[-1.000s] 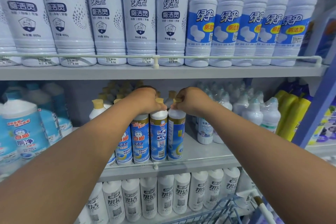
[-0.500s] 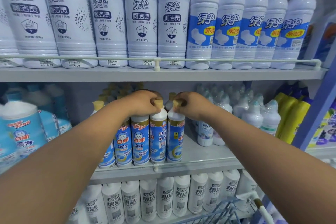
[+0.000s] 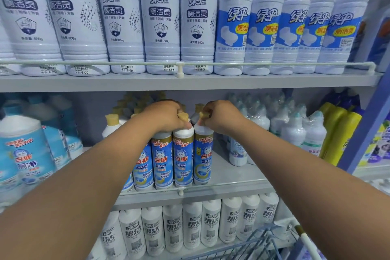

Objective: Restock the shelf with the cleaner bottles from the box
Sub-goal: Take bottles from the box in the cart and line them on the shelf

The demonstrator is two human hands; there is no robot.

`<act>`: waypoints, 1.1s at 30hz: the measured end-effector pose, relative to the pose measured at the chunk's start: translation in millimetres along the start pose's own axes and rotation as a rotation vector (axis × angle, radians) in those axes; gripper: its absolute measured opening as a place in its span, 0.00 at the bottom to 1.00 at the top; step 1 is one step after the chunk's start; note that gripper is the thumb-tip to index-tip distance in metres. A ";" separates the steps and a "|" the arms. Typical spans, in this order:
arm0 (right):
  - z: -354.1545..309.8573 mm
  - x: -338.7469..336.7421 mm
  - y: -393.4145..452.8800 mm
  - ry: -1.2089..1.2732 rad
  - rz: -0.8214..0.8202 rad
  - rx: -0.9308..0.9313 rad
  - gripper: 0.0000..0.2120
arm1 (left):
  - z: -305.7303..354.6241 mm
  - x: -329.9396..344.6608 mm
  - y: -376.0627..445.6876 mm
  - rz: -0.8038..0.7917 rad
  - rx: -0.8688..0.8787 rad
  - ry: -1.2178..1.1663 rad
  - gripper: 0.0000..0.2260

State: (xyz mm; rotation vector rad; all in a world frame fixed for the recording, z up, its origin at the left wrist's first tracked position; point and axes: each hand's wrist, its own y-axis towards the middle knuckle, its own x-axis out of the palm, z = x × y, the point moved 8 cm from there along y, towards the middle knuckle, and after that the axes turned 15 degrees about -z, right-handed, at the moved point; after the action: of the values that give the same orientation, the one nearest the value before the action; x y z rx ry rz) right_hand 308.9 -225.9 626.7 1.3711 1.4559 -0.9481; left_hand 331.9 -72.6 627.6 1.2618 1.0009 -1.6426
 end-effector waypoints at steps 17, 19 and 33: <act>1.8 0.6 -0.1 0.015 -0.017 0.042 0.16 | 5.0 -0.2 -5.0 0.051 -0.053 0.029 0.31; 1.6 0.5 -0.1 0.008 -0.019 0.048 0.16 | 6.1 -0.9 -5.6 0.058 -0.052 0.033 0.30; 7.5 22.1 -26.6 0.243 0.034 0.100 0.38 | 6.2 1.0 -21.8 0.261 0.027 0.160 0.24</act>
State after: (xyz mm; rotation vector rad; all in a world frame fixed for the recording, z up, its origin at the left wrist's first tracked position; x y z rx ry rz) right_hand 283.5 -228.6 602.2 1.6247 1.5757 -0.8655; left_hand 309.4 -70.9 630.1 1.4932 0.8682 -1.3764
